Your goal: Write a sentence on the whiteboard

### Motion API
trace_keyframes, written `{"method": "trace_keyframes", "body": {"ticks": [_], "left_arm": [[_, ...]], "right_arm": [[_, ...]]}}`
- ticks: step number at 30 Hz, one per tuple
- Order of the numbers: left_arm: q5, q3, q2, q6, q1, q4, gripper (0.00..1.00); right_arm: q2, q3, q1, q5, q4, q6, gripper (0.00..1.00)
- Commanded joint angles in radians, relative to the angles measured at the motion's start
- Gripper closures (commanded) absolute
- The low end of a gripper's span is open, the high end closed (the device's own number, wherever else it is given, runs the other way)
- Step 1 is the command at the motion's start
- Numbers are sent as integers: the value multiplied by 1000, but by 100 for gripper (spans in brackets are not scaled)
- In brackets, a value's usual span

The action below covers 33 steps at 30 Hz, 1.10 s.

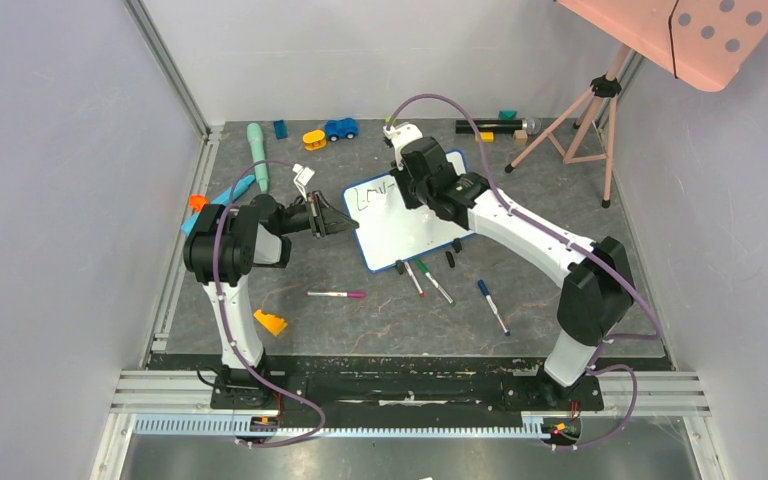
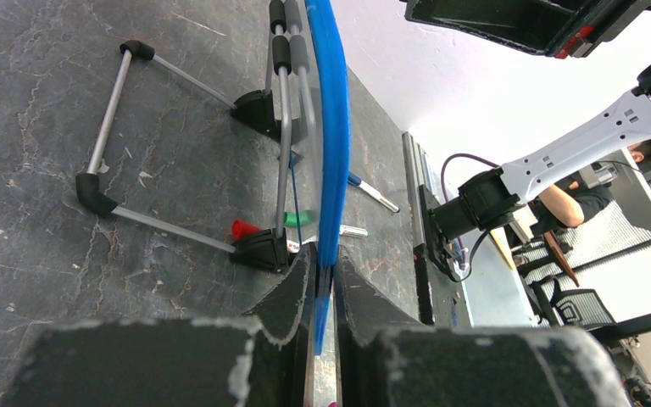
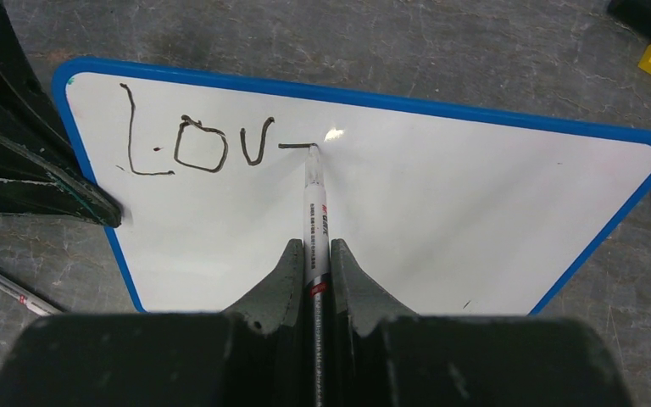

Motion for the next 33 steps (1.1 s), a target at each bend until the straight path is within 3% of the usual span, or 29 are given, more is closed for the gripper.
{"method": "trace_keyframes", "body": {"ticks": [1,16,33], "left_arm": [[58,5,5,-23,-8,51,98],[58,11,7,-25,-8,51,98],[57,10,8,-26,-8,51,98]], "right_arm": [[-18,4,-19,38,13,-8,100],[26,80,-23,-27,17,-6,100],[-12,-8,-23,-96,31,13,100]]}}
